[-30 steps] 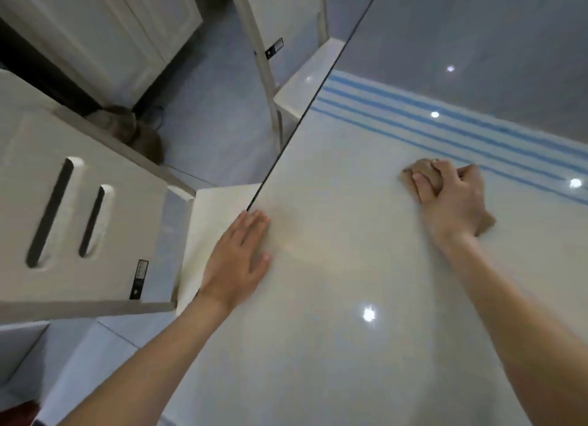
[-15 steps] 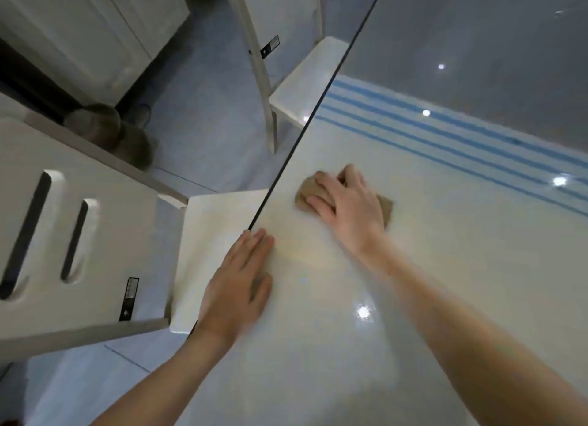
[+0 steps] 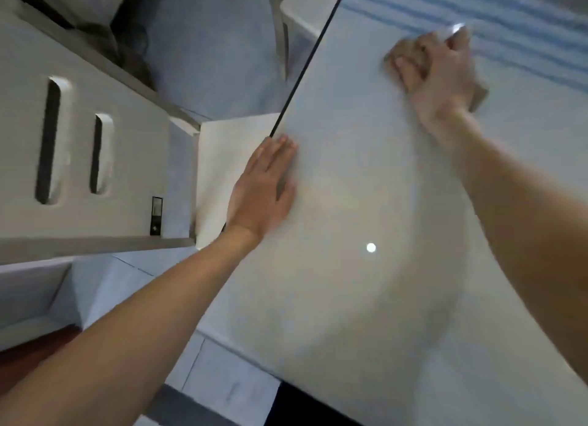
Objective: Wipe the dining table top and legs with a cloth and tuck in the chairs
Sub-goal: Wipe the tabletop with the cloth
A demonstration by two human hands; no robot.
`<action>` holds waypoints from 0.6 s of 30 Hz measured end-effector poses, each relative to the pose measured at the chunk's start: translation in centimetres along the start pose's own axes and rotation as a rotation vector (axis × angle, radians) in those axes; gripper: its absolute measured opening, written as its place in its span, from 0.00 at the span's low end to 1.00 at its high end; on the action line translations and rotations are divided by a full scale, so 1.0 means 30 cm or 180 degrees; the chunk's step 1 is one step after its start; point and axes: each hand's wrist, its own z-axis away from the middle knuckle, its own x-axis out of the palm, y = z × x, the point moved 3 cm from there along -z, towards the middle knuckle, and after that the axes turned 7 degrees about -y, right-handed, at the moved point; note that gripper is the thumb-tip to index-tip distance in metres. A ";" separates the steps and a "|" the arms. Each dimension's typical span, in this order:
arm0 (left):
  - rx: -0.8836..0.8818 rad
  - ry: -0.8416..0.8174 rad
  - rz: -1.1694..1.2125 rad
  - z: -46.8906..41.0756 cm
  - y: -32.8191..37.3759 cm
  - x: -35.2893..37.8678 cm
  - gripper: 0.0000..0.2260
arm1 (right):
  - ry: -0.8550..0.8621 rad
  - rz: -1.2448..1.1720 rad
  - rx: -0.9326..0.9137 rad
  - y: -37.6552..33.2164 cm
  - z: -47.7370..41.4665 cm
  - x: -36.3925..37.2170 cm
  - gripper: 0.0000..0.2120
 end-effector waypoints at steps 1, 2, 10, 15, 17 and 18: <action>-0.0009 0.0007 0.0033 0.001 0.001 0.000 0.24 | -0.0019 -0.0068 -0.0153 -0.122 0.105 -0.021 0.18; -0.0013 -0.0007 0.0053 0.000 0.003 0.001 0.25 | -0.0027 -0.0069 -0.0272 -0.177 0.210 -0.013 0.19; 0.0045 0.0044 0.0065 0.007 0.020 -0.016 0.25 | -0.0678 -0.0275 -0.1515 -0.254 1.148 0.038 0.19; 0.0032 0.0024 0.0050 0.008 0.020 -0.012 0.25 | -0.0415 -0.0005 -0.1207 0.041 1.340 -0.094 0.19; 0.0037 0.0042 0.0055 0.006 0.014 -0.009 0.26 | -0.0201 0.0008 -0.0327 0.188 1.322 -0.165 0.21; 0.0029 0.0052 0.0077 0.006 0.013 -0.007 0.26 | -0.0050 0.0032 0.0191 0.247 1.298 -0.197 0.22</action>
